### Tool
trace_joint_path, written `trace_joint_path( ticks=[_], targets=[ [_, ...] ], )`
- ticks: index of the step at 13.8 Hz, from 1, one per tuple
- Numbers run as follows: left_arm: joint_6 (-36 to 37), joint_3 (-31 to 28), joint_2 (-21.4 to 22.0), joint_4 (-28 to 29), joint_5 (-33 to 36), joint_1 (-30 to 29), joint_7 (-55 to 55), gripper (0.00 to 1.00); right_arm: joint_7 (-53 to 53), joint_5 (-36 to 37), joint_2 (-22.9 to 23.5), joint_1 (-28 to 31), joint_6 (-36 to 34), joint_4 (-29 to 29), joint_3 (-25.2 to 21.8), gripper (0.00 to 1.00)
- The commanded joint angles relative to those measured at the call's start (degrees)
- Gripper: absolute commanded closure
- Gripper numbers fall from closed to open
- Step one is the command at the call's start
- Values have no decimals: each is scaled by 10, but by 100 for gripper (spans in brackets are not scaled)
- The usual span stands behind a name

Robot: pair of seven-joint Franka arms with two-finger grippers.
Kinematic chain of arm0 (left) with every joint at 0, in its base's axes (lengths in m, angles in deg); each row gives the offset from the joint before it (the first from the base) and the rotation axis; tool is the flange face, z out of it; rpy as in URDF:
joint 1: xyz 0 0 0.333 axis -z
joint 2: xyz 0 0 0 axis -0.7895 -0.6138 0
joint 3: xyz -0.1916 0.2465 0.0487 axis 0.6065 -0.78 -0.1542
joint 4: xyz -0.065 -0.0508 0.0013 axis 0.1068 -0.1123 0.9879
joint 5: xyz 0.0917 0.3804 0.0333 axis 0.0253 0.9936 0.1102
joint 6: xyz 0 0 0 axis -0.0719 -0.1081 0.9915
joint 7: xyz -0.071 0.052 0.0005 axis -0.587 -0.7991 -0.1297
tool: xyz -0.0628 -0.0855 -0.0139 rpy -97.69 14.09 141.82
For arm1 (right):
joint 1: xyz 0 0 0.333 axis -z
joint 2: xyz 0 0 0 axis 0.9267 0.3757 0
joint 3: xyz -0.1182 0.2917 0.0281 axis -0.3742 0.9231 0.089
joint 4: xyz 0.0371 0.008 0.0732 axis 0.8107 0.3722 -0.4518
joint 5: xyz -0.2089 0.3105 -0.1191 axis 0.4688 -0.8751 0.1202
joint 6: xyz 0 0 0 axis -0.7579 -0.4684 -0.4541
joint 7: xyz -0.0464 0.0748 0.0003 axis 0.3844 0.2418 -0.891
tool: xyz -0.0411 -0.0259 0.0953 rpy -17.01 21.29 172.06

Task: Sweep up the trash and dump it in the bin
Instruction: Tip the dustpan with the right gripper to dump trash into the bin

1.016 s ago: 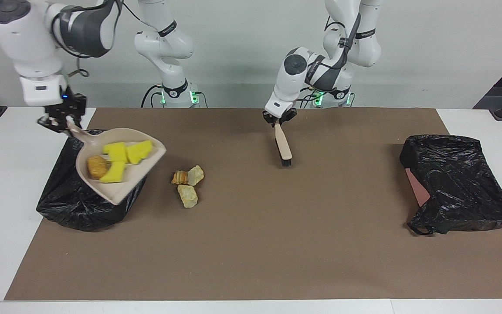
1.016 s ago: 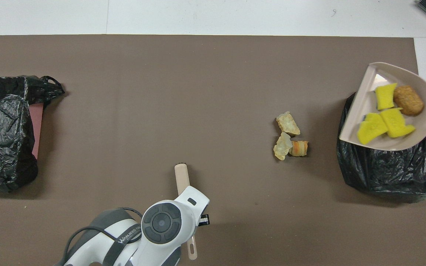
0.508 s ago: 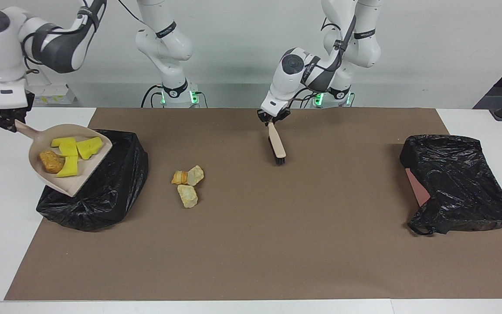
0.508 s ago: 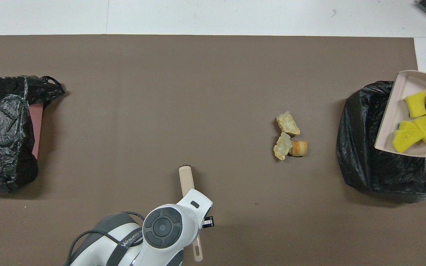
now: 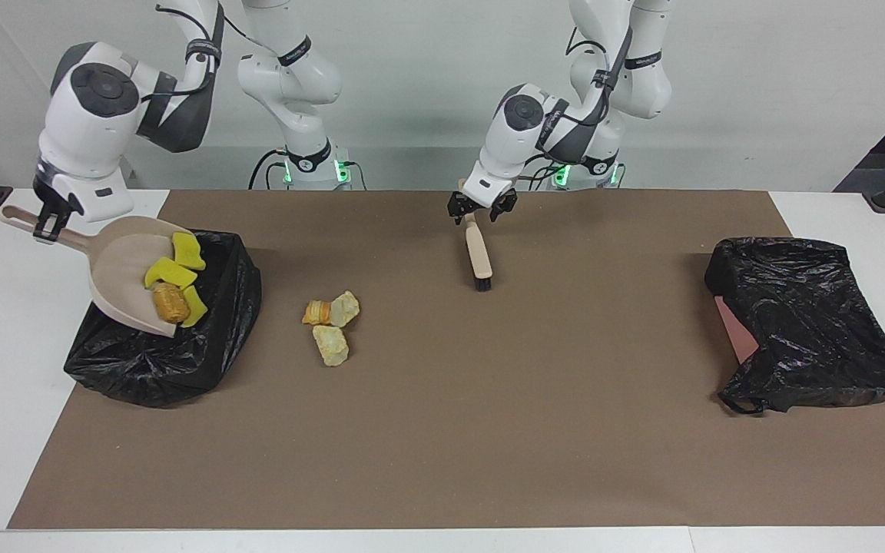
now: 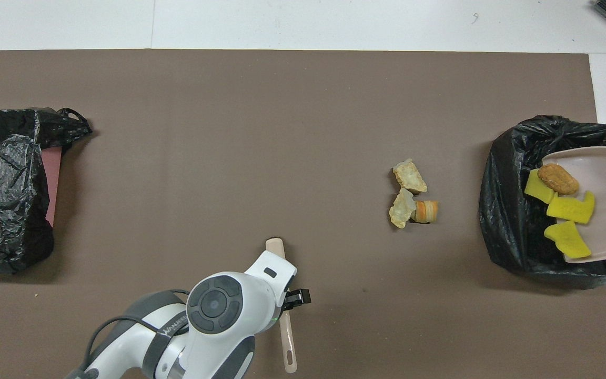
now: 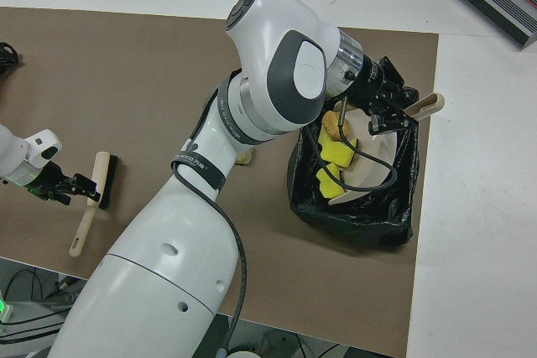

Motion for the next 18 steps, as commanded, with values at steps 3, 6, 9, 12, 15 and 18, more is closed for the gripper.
trace_joint_path(
  ticks=[3, 6, 9, 12, 15, 18],
  targets=[
    [54, -1, -7, -65, 33, -97, 82, 0, 30, 88, -30, -27, -7, 25, 1, 100],
    [119, -2, -27, -136, 34, -159, 143, 0, -23, 136, -39, -54, -54, 28, 2, 100],
    [178, -2, -37, -190, 37, -215, 195, 0, -36, 151, -52, -86, -109, 24, 2, 100],
    [213, -2, -36, -217, 45, -275, 272, 0, -43, 148, -74, -115, -167, 18, 5, 100],
    [263, -2, -32, -251, 78, -324, 338, 0, -70, 140, -76, -116, -220, -14, 26, 100],
    [330, -2, -34, -308, 109, -374, 424, 0, -127, 95, -79, -116, -295, -38, 71, 100]
  ],
)
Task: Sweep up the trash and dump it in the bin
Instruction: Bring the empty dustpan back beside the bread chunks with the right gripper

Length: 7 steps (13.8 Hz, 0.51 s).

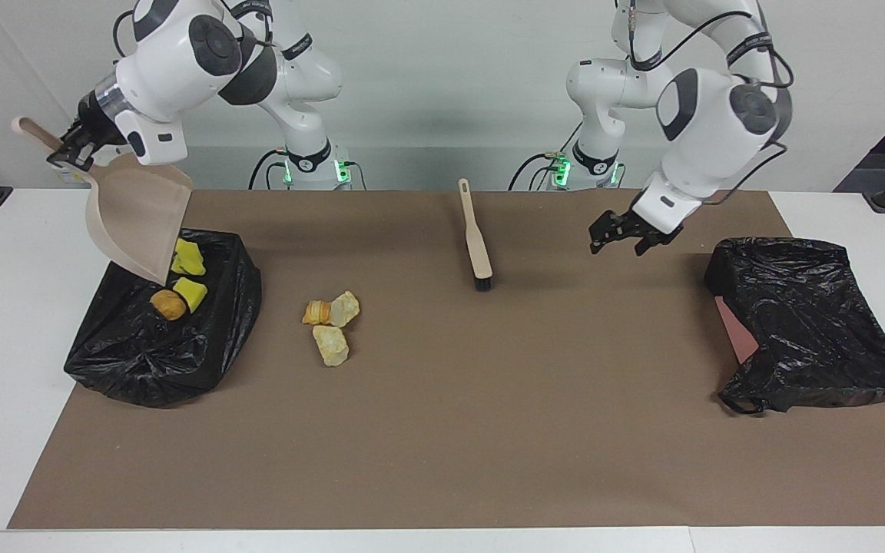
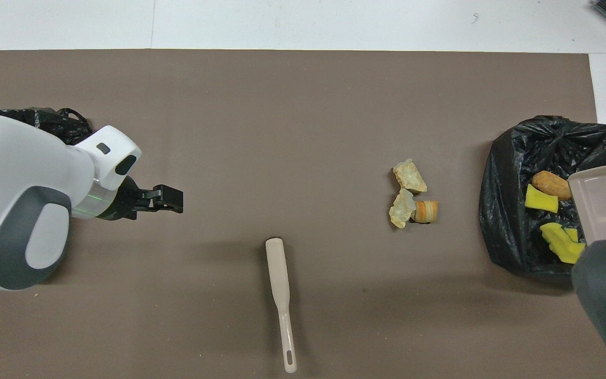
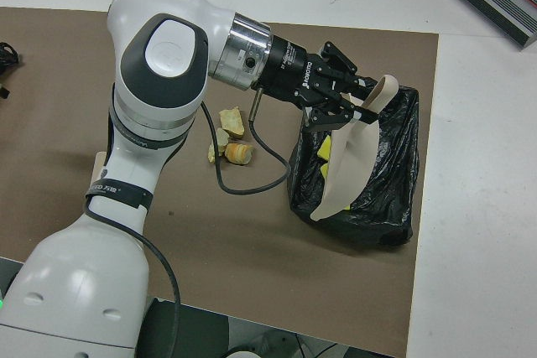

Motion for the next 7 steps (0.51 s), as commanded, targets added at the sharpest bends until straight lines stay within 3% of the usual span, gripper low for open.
trace_joint_path(
  ticks=[1, 4, 7],
  targets=[
    [52, 6, -7, -53, 38, -42, 62, 0, -71, -52, -5, 2, -55, -15, 41, 100],
    [78, 6, -7, -95, 74, -67, 67, 0, -200, -174, -11, 2, -71, -15, 74, 100],
    [123, 6, -12, -153, 93, -81, 67, 0, -335, -310, -10, 2, -37, -15, 81, 100]
  ],
)
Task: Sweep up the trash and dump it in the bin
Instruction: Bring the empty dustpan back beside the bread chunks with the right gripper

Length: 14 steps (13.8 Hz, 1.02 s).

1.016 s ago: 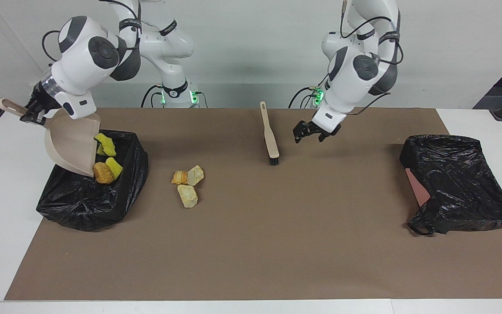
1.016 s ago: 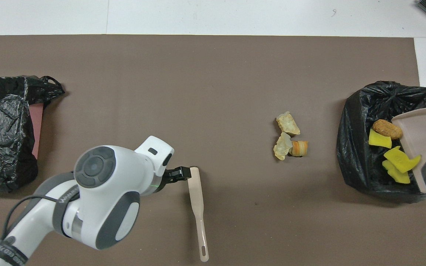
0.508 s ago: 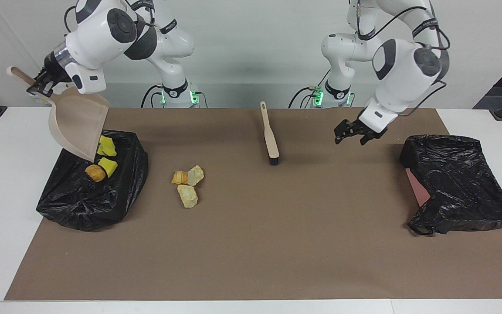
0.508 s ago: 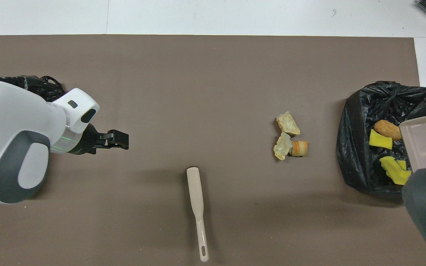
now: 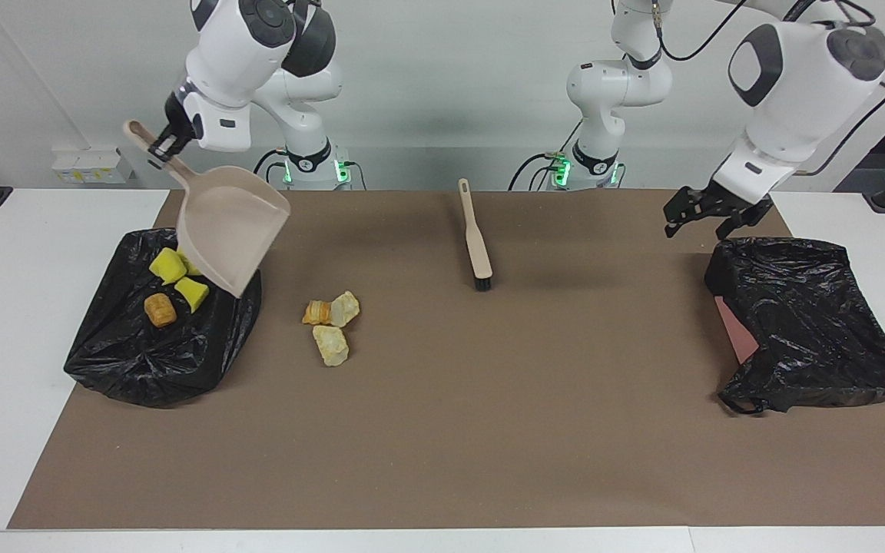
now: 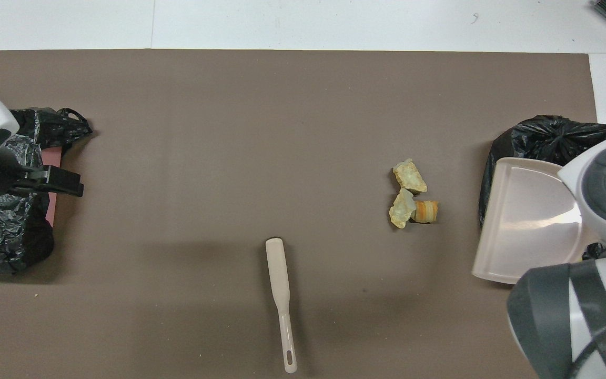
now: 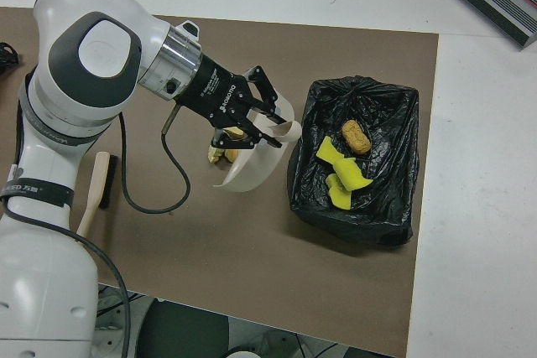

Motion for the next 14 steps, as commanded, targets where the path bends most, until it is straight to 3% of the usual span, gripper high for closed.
trace_joint_path(
  ticks=[1, 4, 7, 9, 11, 14],
  targets=[
    [40, 7, -12, -52, 23, -11, 5, 0, -118, -97, 0, 0, 35, -2, 10, 100],
    [42, 7, -16, -62, 30, -13, 7, 0, -320, -161, 42, -62, 58, -20, 22, 100],
    [47, -3, -13, -69, 33, -12, 13, 0, -476, -246, 75, -72, 116, -41, 22, 100],
    [49, -3, -11, -65, 31, -12, 12, 0, -639, -246, 144, -107, 151, -86, 23, 100],
    [54, -3, -8, -64, 30, -10, 5, 0, -757, -246, 234, -156, 161, -171, 22, 100],
    [49, -3, -8, -64, 30, -7, 7, 0, -853, -247, 326, -185, 191, -267, 22, 100]
  ],
)
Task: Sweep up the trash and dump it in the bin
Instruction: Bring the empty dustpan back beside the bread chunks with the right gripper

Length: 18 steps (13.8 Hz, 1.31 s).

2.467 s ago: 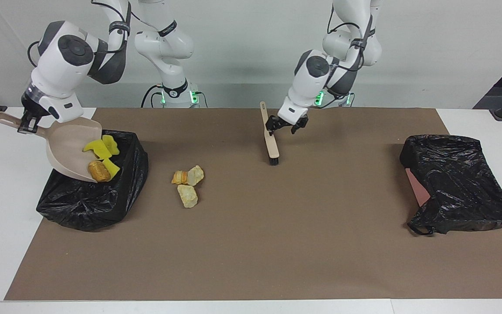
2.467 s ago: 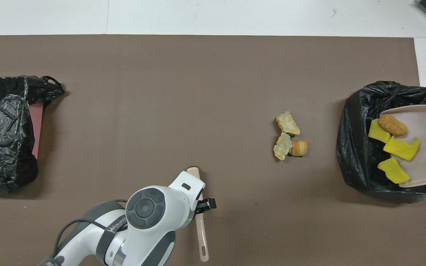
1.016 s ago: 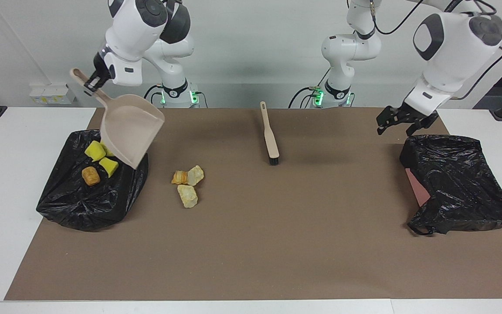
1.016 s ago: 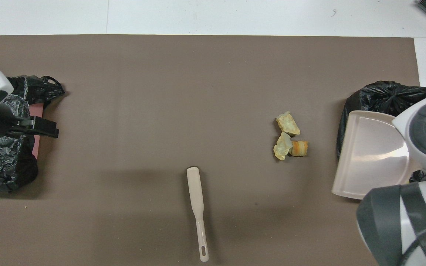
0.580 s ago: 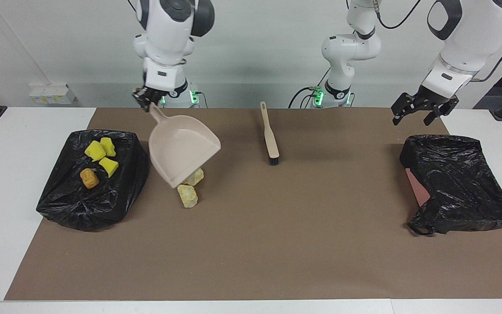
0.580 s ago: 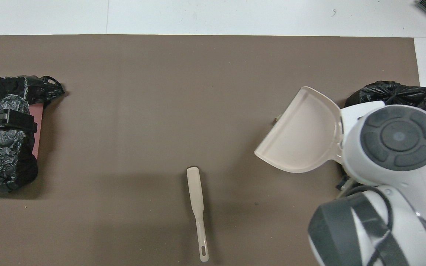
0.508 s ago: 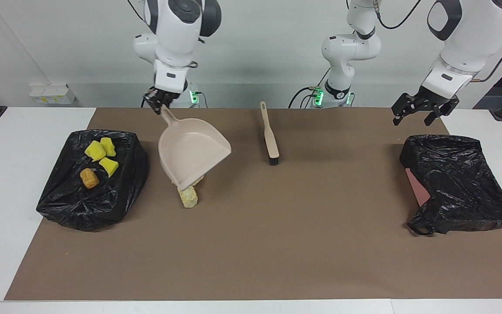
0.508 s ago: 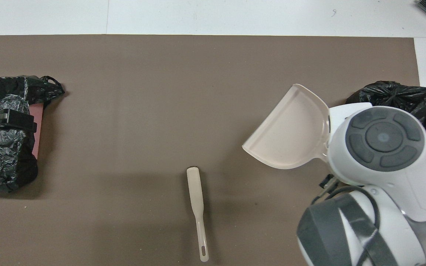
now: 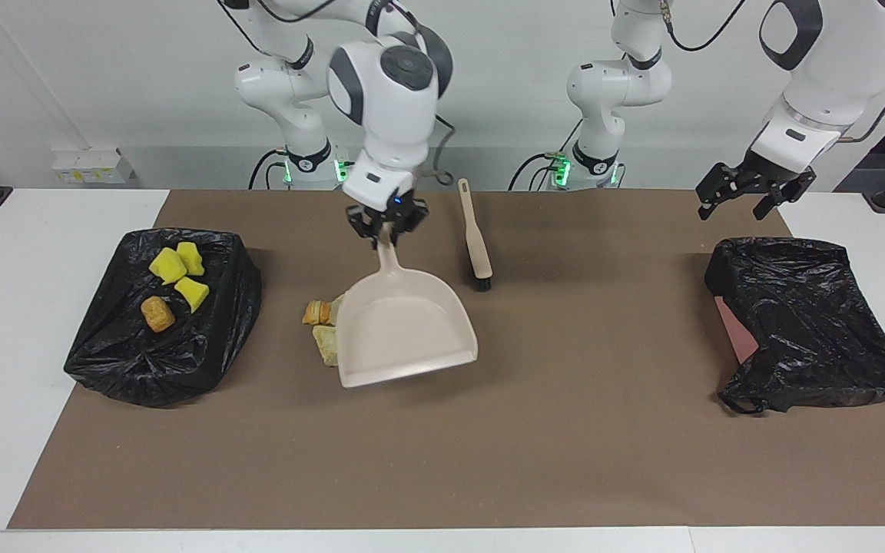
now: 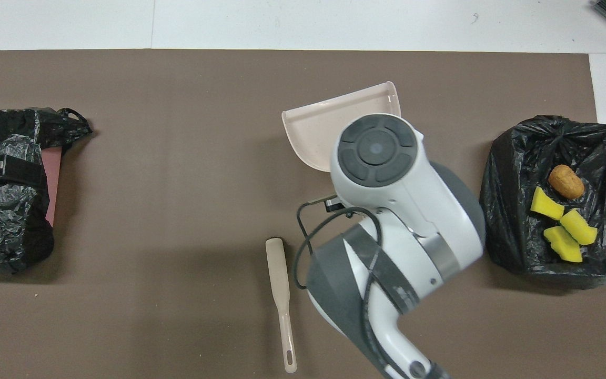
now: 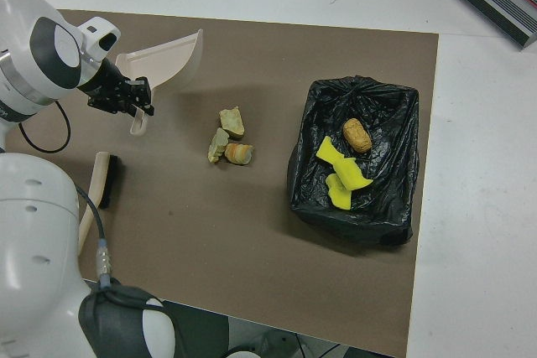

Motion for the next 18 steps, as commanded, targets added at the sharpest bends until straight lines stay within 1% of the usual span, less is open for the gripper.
trace_joint_path(
  ticks=[1, 3, 5, 6, 9, 10, 12, 13, 14, 15, 16, 17, 18],
  targets=[
    [15, 3, -3, -13, 6, -1, 6, 0, -60, -9, 88, -24, 19, -106, -2, 100],
    [14, 3, -3, -13, 6, 4, 3, 0, -110, -15, 132, -43, 66, -130, -2, 100],
    [15, 3, -3, -12, 3, 4, 4, 0, -142, -18, 177, -70, 92, -152, -2, 100],
    [22, 3, 0, -7, 3, 3, 6, 0, -154, -18, 190, -84, 111, -152, -3, 100],
    [28, 3, 2, -4, 3, 4, 9, 0, -159, -20, 204, -82, 135, -144, -3, 100],
    [26, 3, 2, -4, 3, 4, 9, 0, -165, -21, 211, -84, 140, -142, -3, 92],
    [19, 5, 1, -2, 3, 6, 9, 0, -173, -30, 210, -85, 174, -127, -3, 87],
    [14, 7, -6, -3, 3, 7, 7, 0, -175, -37, 210, -86, 182, -111, -3, 84],
    [12, 8, -8, -3, 3, 7, 7, 0, -175, -39, 207, -90, 192, -100, -3, 82],
    [8, 9, -10, -3, 2, 11, 7, 0, -175, -39, 207, -92, 191, -93, -3, 75],
    [2, 9, -13, -3, 2, 20, 6, 0, -173, -38, 202, -93, 201, -75, -3, 63],
    [-5, 9, -21, -3, 2, 25, 6, 0, -168, -37, 196, -92, 212, -58, -3, 56],
    [-17, 9, -27, -3, 2, 31, 5, 0, -165, -34, 191, -93, 212, -49, -3, 52]
  ],
)
